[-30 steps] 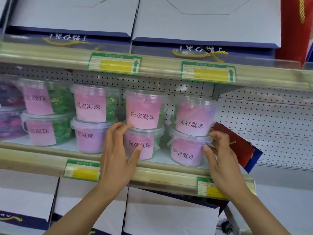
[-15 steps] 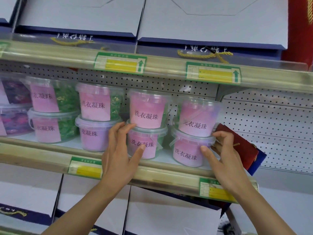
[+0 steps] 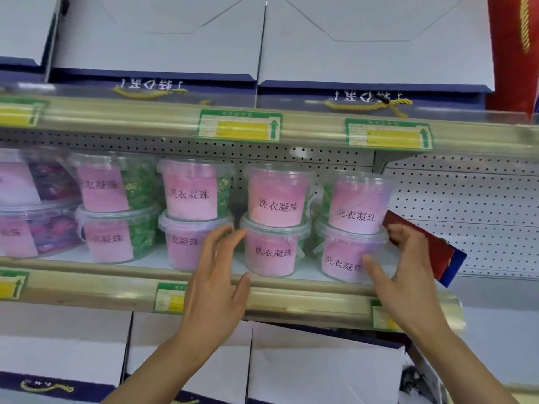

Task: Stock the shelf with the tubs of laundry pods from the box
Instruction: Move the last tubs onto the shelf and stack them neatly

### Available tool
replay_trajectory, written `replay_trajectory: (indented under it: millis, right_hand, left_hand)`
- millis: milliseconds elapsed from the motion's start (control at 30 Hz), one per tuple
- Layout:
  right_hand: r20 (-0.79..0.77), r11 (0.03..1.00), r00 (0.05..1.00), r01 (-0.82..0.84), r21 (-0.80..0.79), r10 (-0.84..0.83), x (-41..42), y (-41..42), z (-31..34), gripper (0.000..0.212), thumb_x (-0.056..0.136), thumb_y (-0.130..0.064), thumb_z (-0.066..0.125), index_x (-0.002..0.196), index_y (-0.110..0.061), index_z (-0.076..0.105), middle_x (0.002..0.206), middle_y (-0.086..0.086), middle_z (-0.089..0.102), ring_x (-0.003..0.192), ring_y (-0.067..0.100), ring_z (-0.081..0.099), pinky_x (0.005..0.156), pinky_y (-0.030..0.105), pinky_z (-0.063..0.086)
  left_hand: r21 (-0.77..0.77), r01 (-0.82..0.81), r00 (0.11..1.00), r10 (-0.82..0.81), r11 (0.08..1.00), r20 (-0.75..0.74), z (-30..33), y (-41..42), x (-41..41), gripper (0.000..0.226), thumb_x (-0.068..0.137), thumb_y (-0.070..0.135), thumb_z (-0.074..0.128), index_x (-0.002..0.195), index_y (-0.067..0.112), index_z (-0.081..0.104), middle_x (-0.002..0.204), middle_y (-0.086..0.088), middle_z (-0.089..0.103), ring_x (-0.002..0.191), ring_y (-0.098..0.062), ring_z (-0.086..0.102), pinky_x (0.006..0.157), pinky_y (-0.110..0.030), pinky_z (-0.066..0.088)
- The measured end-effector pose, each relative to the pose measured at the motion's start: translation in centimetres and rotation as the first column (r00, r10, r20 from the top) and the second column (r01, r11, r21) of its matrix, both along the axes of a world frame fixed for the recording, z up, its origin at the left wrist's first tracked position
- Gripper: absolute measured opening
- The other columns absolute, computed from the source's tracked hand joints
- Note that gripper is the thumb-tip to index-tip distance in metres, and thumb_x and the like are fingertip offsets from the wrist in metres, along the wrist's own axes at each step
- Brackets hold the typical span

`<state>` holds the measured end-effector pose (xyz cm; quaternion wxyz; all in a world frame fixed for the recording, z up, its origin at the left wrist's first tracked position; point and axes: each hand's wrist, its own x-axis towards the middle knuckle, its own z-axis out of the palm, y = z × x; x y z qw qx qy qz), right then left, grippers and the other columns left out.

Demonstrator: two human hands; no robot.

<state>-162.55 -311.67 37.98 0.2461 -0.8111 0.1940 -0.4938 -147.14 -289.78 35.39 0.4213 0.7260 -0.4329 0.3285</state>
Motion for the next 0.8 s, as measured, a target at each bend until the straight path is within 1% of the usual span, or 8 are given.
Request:
replay_trajectory:
  millis: [100,167,233,333,467,533,667,800]
  right_hand:
    - [0.13,0.975,0.99,0.08,-0.206,-0.053,0.9,3.4,0.3,0.046,0.079,-0.014,0.064,0.12,-0.008,0.044,0.125,0.012,0.043,0.12,0.021,0.04,0.099,0.014,0.025]
    - [0.115,0.948,0.993,0.055,-0.313,-0.02,2.0,5.5,0.8,0.044,0.075,-0.015,0.06,0.117,-0.008,0.049,0.124,0.011,0.044,0.119,0.02,0.04,0.1,0.01,0.022]
    - [0.065,0.933,0.998,0.017,-0.36,0.007,3.4,7.2,1.2,0.04,0.078,-0.016,0.061,0.116,-0.008,0.053,0.124,0.01,0.045,0.119,0.019,0.041,0.097,0.011,0.025]
    - [-0.019,0.946,1.0,-0.006,-0.324,0.0,5.7,8.7,1.1,0.043,0.081,-0.014,0.067,0.121,-0.012,0.052,0.127,0.007,0.043,0.119,0.017,0.042,0.093,0.013,0.029]
    - [-0.068,0.973,0.996,0.045,-0.225,-0.062,7.2,9.5,0.4,0.047,0.081,-0.011,0.068,0.124,-0.011,0.05,0.129,0.009,0.042,0.117,0.022,0.044,0.087,0.02,0.032]
    - [-0.068,0.975,0.993,0.085,-0.204,-0.101,7.3,9.9,0.4,0.046,0.083,-0.01,0.066,0.125,-0.012,0.049,0.129,0.01,0.042,0.114,0.024,0.047,0.084,0.024,0.036]
    - [-0.081,0.984,0.988,0.117,-0.135,-0.129,7.5,10.8,0.6,0.046,0.085,-0.009,0.063,0.127,-0.014,0.046,0.133,0.01,0.041,0.109,0.025,0.051,0.081,0.031,0.042]
    - [-0.114,0.982,0.978,0.166,-0.087,-0.175,7.9,11.4,0.5,0.05,0.086,-0.011,0.063,0.13,-0.017,0.041,0.133,0.014,0.043,0.104,0.031,0.055,0.083,0.036,0.044]
  left_hand:
    - [-0.022,-0.106,0.993,0.107,0.994,0.047,0.6,3.1,1.0,0.059,0.076,0.01,0.063,0.13,0.019,0.042,0.135,-0.005,0.041,0.123,-0.019,0.041,0.1,-0.024,0.032]
    - [-0.059,-0.189,0.98,0.192,0.98,0.052,1.3,4.8,2.2,0.055,0.074,0.009,0.064,0.126,0.015,0.045,0.132,-0.009,0.042,0.122,-0.024,0.039,0.102,-0.029,0.028]
    - [-0.078,-0.241,0.97,0.241,0.967,-0.006,1.9,6.0,3.4,0.058,0.073,0.003,0.07,0.125,0.013,0.046,0.132,-0.013,0.04,0.124,-0.027,0.036,0.103,-0.033,0.027]
    - [-0.034,-0.214,0.968,0.207,0.976,-0.144,2.2,7.1,5.2,0.061,0.076,0.007,0.073,0.129,0.015,0.044,0.135,-0.011,0.035,0.125,-0.027,0.039,0.102,-0.034,0.033]
    - [0.078,-0.144,0.973,0.155,0.987,-0.173,1.7,7.4,6.7,0.066,0.082,0.02,0.069,0.138,0.02,0.034,0.135,-0.006,0.038,0.114,-0.026,0.051,0.085,-0.043,0.05]
    - [0.097,-0.127,0.976,0.142,0.987,-0.168,1.5,7.4,6.9,0.067,0.084,0.024,0.067,0.141,0.024,0.03,0.138,-0.005,0.04,0.112,-0.026,0.054,0.08,-0.045,0.052]
    - [0.124,-0.138,0.974,0.158,0.983,-0.165,1.1,7.3,7.1,0.067,0.087,0.029,0.063,0.143,0.027,0.026,0.135,-0.007,0.051,0.098,-0.031,0.062,0.068,-0.038,0.049]
    - [0.122,-0.127,0.975,0.147,0.984,-0.169,1.3,7.3,7.1,0.066,0.086,0.032,0.063,0.138,0.035,0.022,0.131,-0.003,0.055,0.088,-0.029,0.064,0.064,-0.035,0.047]
